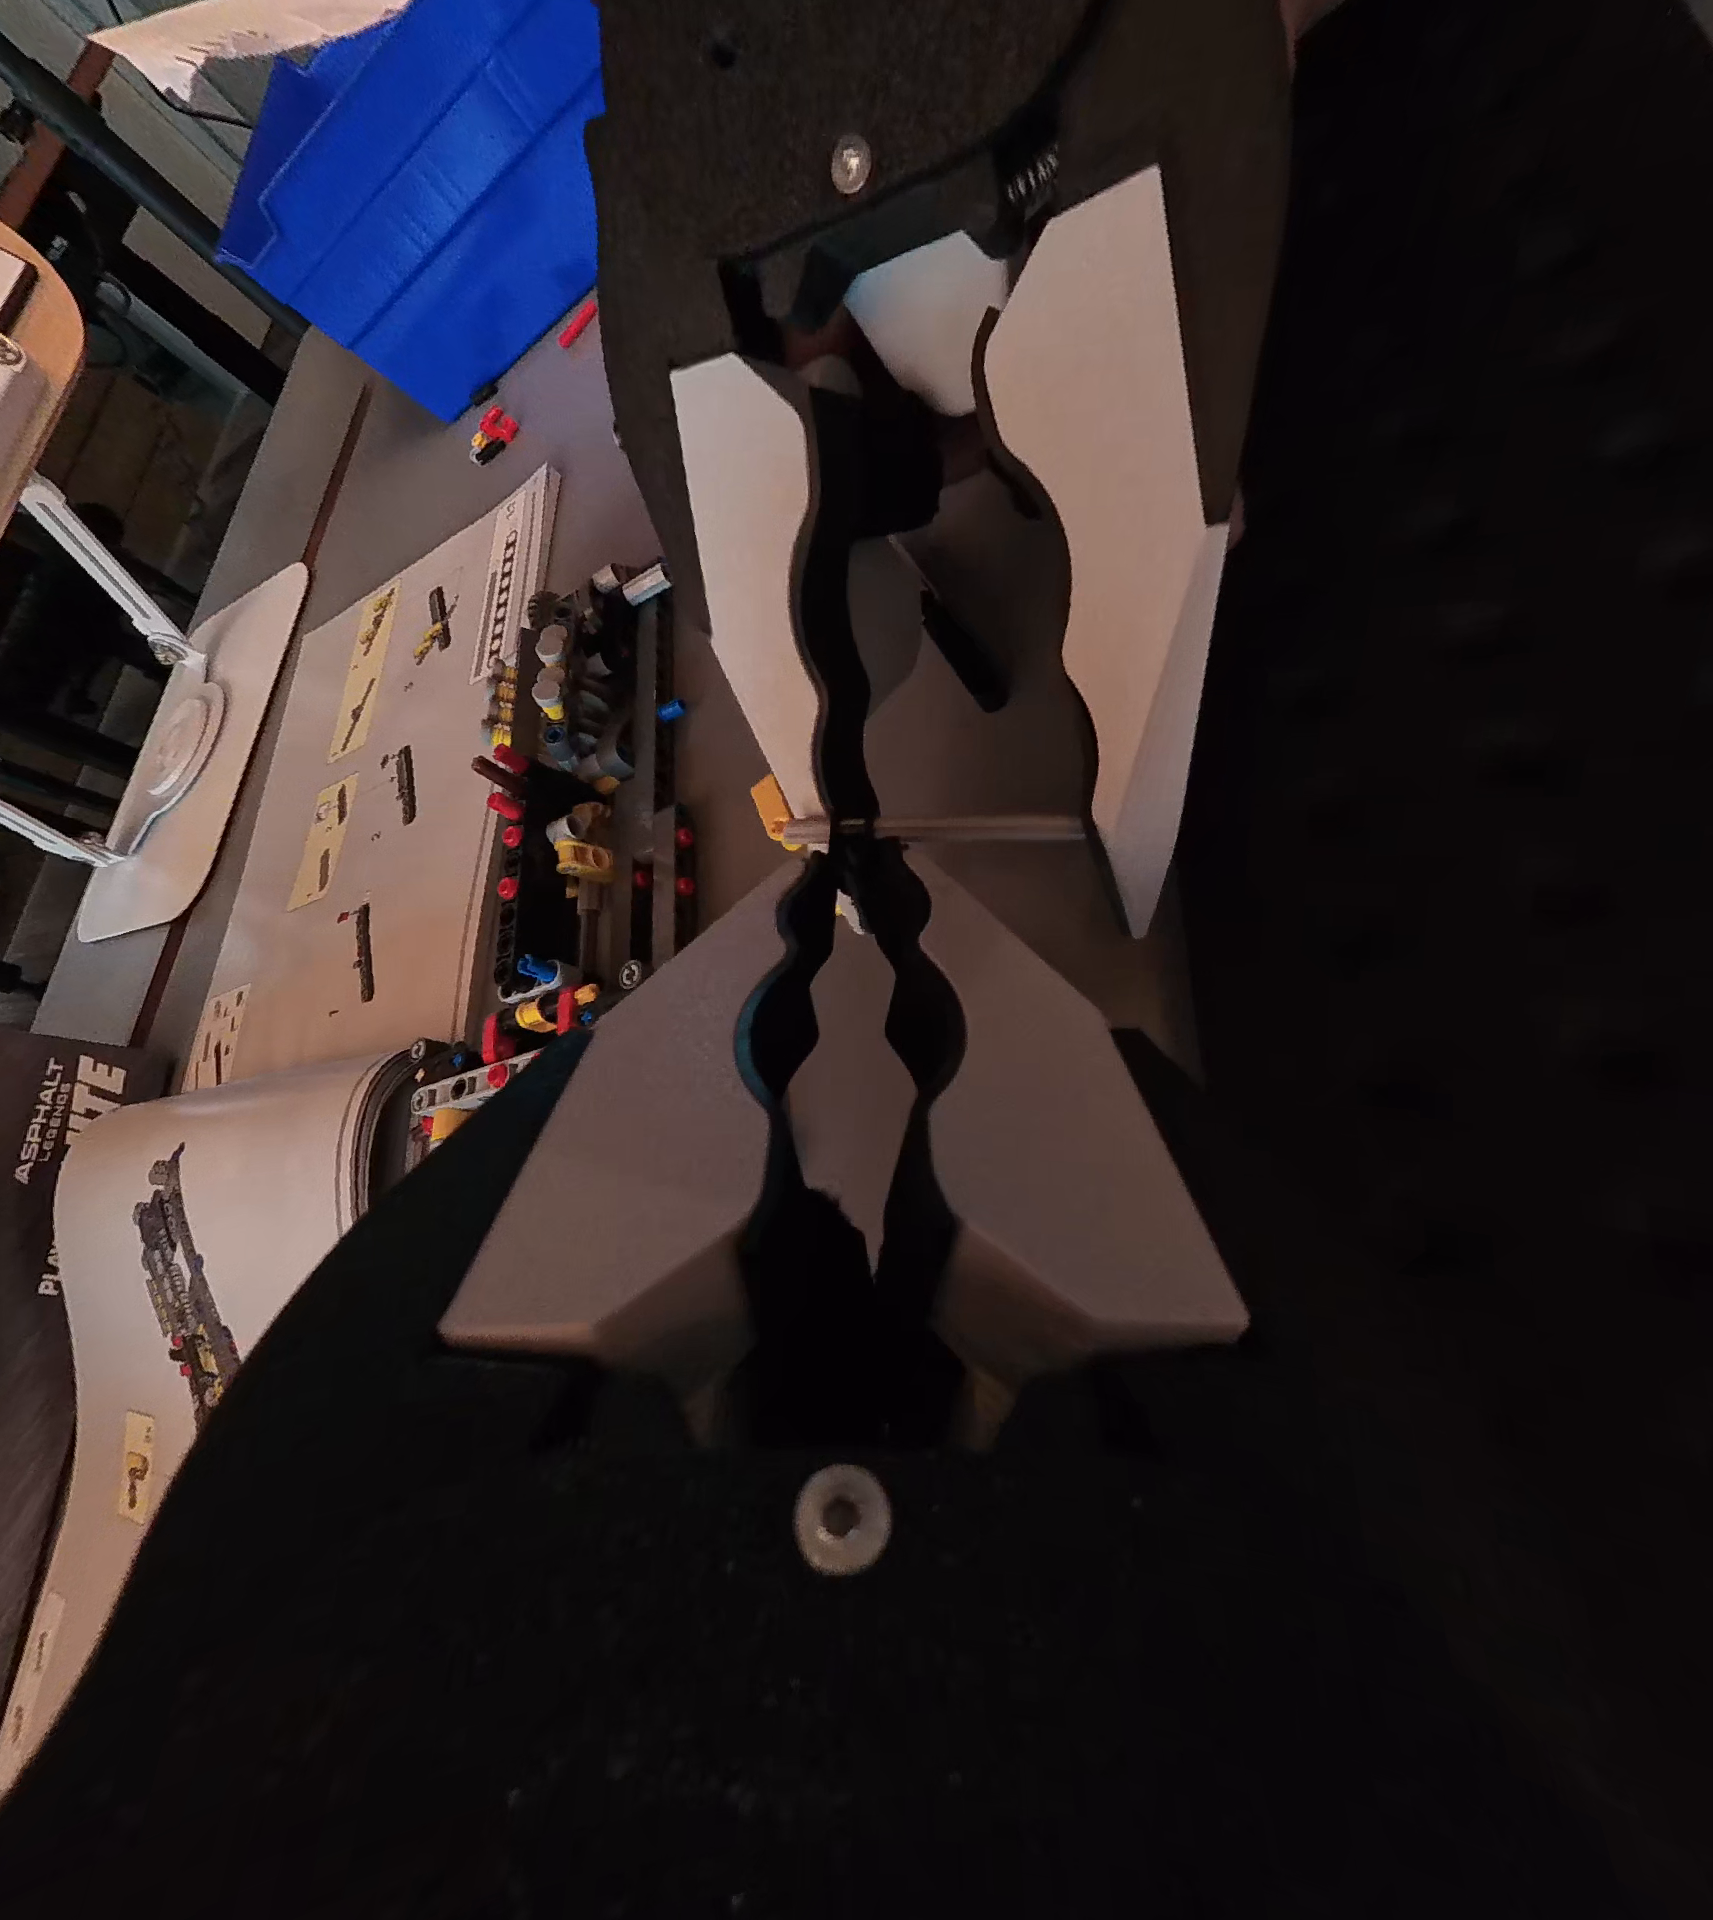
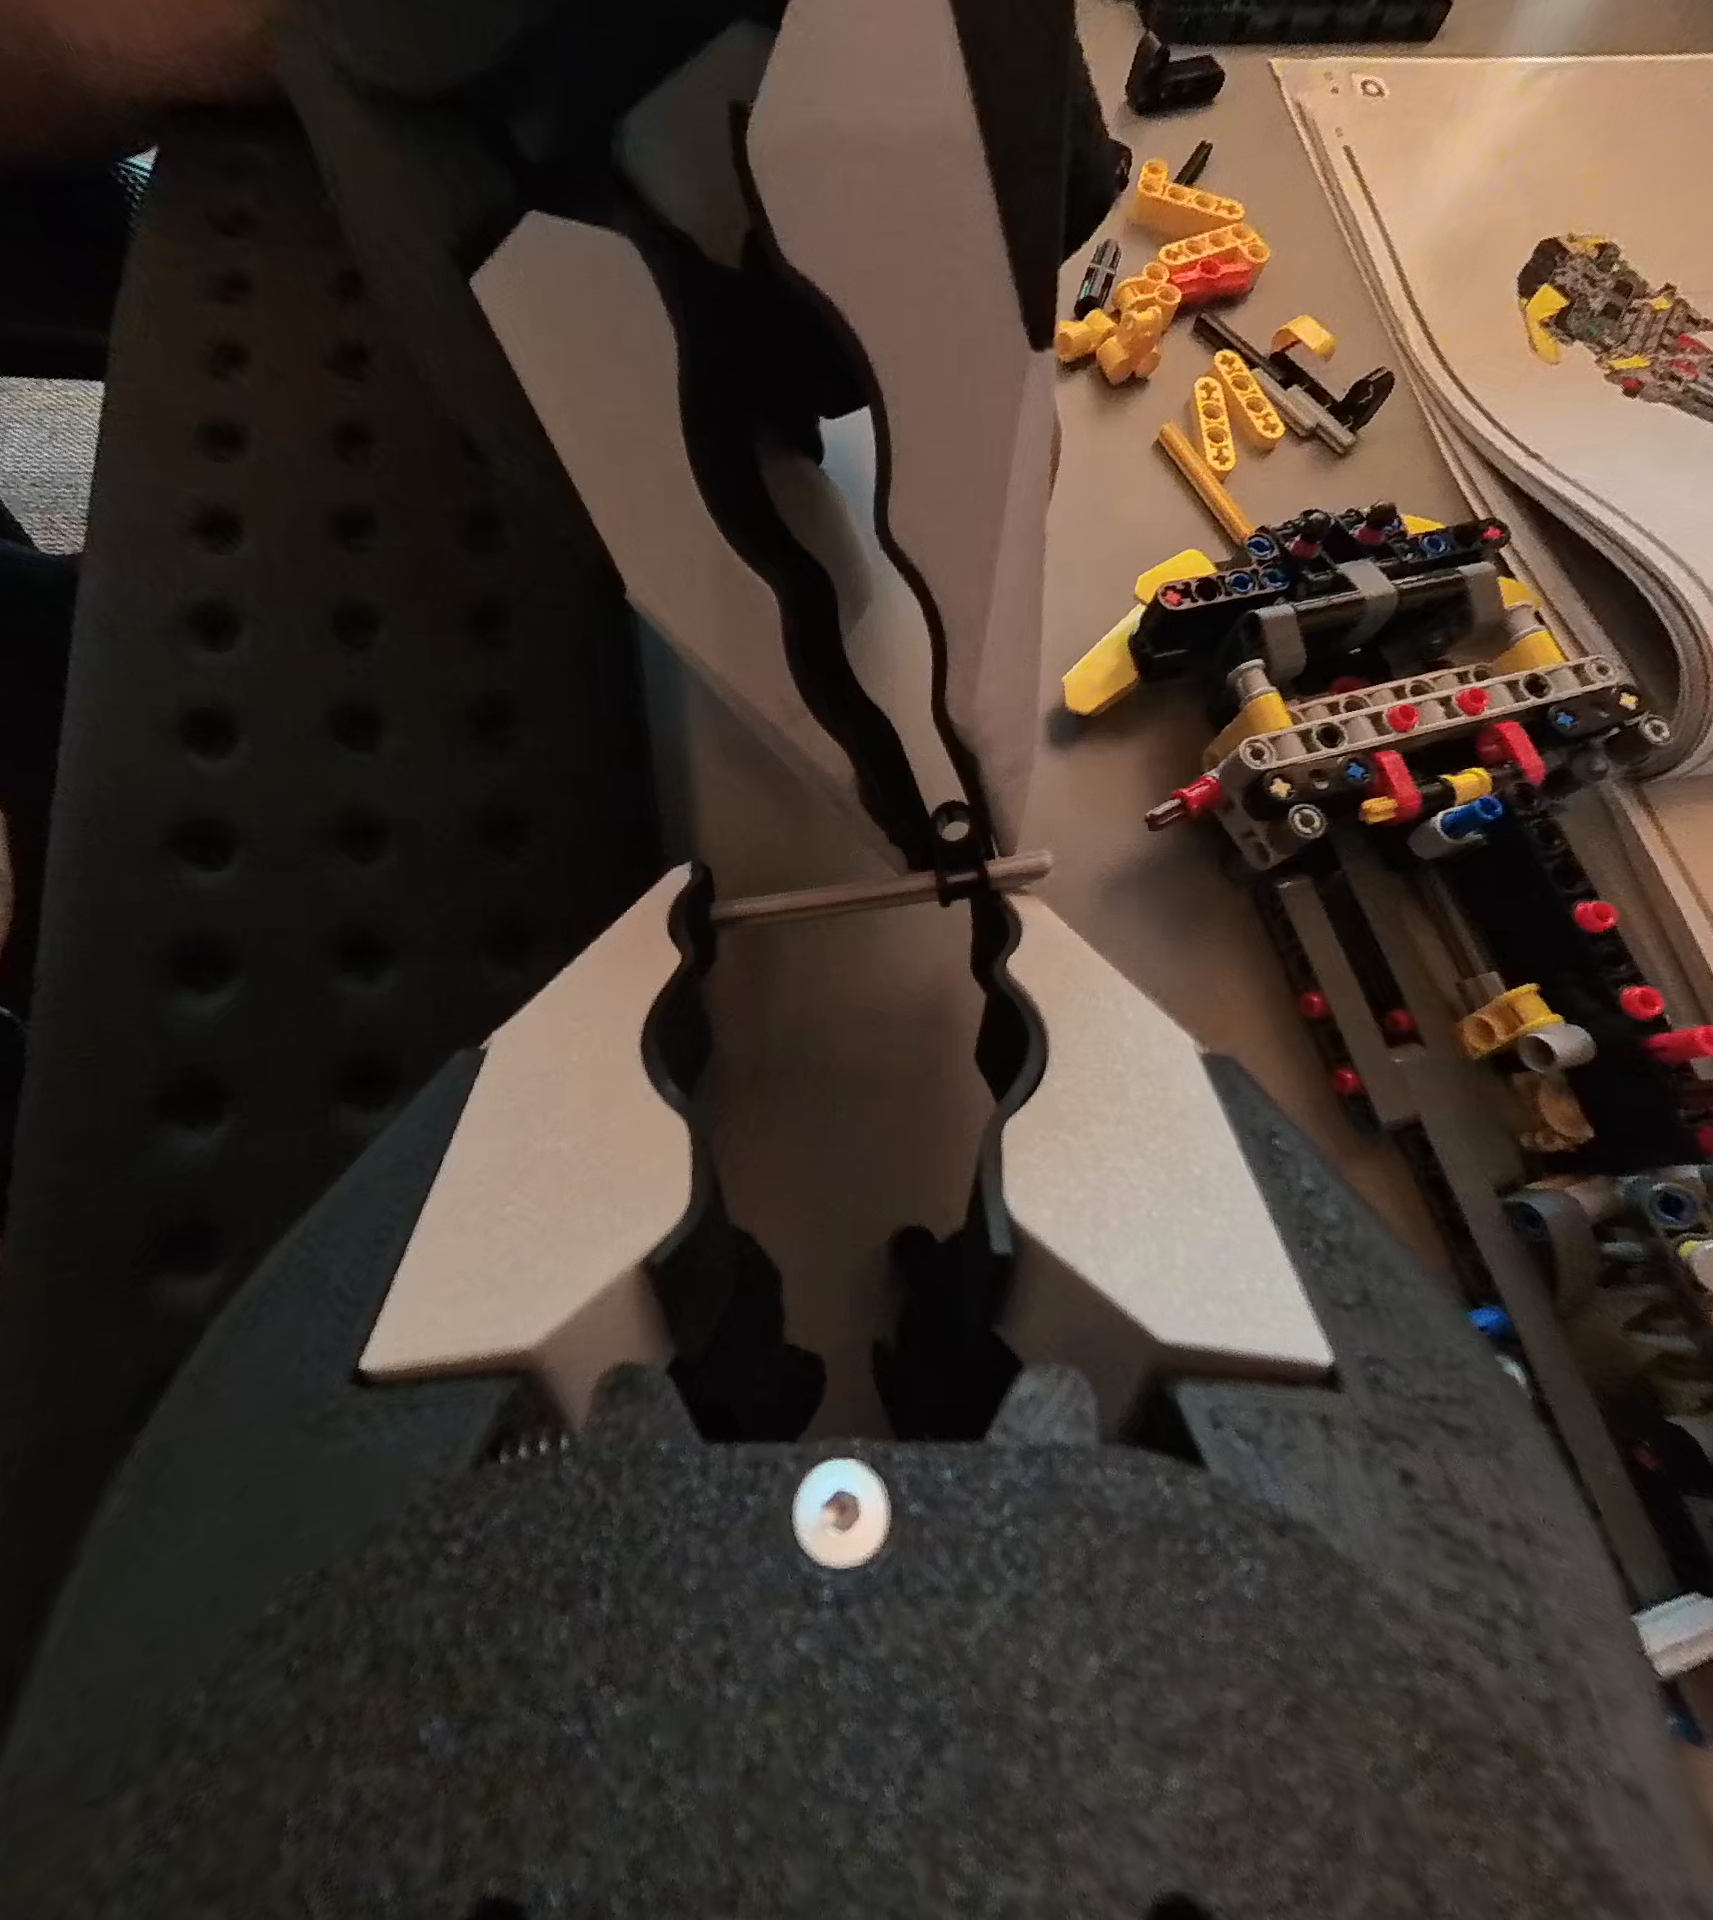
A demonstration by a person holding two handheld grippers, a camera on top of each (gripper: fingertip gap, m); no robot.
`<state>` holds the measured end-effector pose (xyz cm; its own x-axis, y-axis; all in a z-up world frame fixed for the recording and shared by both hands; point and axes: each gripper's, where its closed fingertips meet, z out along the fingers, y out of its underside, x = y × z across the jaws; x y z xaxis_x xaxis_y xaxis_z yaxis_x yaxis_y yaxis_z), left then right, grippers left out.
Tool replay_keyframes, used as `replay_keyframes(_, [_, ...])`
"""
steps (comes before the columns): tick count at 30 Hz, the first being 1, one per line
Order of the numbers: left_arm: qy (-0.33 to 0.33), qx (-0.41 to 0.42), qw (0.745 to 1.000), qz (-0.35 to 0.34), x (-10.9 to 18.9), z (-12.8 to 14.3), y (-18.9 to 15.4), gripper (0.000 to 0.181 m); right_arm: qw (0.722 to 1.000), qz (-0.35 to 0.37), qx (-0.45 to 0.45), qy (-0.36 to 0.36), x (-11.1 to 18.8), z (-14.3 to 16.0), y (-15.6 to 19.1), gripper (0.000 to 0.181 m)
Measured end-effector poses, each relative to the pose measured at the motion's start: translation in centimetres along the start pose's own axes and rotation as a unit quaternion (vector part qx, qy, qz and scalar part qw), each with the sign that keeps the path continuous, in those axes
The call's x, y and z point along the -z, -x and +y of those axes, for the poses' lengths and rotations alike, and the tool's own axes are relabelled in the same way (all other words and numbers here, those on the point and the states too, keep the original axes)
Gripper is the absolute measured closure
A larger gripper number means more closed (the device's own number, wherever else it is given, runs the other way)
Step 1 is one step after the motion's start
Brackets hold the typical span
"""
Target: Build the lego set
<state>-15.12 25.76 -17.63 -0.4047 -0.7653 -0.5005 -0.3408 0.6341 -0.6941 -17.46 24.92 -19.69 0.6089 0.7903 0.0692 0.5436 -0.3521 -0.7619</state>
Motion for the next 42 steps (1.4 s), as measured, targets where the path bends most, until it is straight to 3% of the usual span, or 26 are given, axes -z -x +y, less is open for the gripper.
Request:
replay_keyframes(23, [0.015,-0.014,1.0,0.004,-0.2,0.3,-0.4,0.175,1.0,-0.001,0.005,0.017,-0.4,0.6,0.1,0.136])
replay_keyframes(24, [0.007,-0.014,1.0,0.002,-0.2,0.0,-0.4,0.167,1.0,-0.007,0.013,0.019,-0.5,0.6,0.4,0.154])
replay_keyframes(26, [0.012,-0.013,1.0,0.012,-0.2,-0.1,-0.7,0.164,0.999,0.006,0.03,0.036,-0.8,1.0,0.3,0.158])
replay_keyframes(32, [0.003,0.005,1.0,0.002,0.1,0.2,0.3,0.175,0.999,-0.015,-0.029,-0.011,-0.2,-0.2,-0.2,0.141])
replay_keyframes(38, [0.043,0.005,0.999,-0.011,-0.3,1.9,1.0,0.175,0.998,0.066,0.001,0.01,0.2,0.0,-2.1,0.138])
replay_keyframes(42, [0.065,-0.002,0.998,-0.008,-0.5,2.6,0.7,0.175,0.997,0.074,0.019,0.032,0.0,0.1,-1.8,0.133])
